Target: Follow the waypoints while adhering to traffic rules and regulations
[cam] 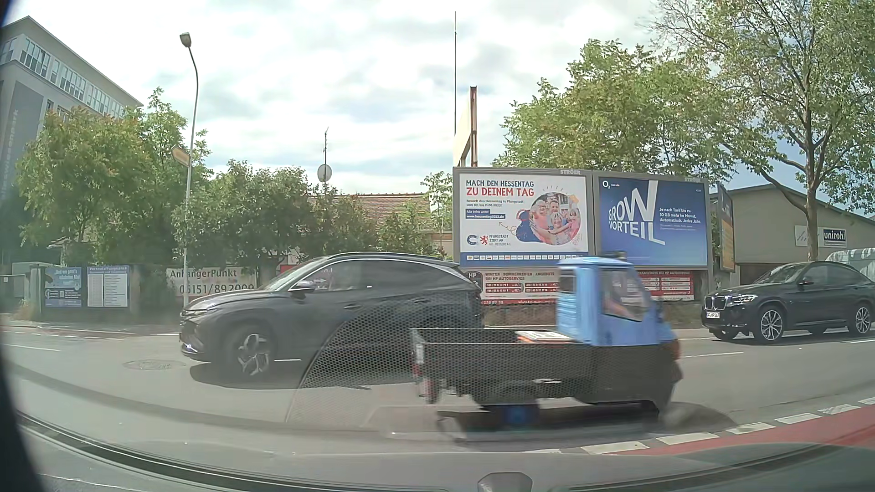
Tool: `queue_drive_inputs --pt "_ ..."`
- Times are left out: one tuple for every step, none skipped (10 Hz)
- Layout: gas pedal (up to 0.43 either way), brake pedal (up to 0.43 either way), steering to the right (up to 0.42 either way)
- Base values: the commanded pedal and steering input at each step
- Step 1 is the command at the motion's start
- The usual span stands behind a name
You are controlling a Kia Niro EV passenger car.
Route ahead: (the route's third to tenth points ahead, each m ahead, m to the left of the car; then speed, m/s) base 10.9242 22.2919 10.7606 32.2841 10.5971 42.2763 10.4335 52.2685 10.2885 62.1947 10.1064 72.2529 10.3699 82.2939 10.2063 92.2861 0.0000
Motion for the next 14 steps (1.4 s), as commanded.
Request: queue_drive_inputs --pt "0.0 0.177 -0.213" --pt "0.0 0.177 -0.213" --pt "0.0 0.177 -0.213" --pt "0.0 0.177 -0.213" --pt "0.0 0.177 -0.213" --pt "0.0 0.177 -0.213" --pt "0.0 0.177 -0.213" --pt "0.0 0.177 -0.213" --pt "0.0 0.177 -0.213" --pt "0.0 0.177 -0.213" --pt "0.0 0.177 -0.213" --pt "0.0 0.177 -0.213" --pt "0.0 0.177 -0.213" --pt "0.0 0.177 -0.213"
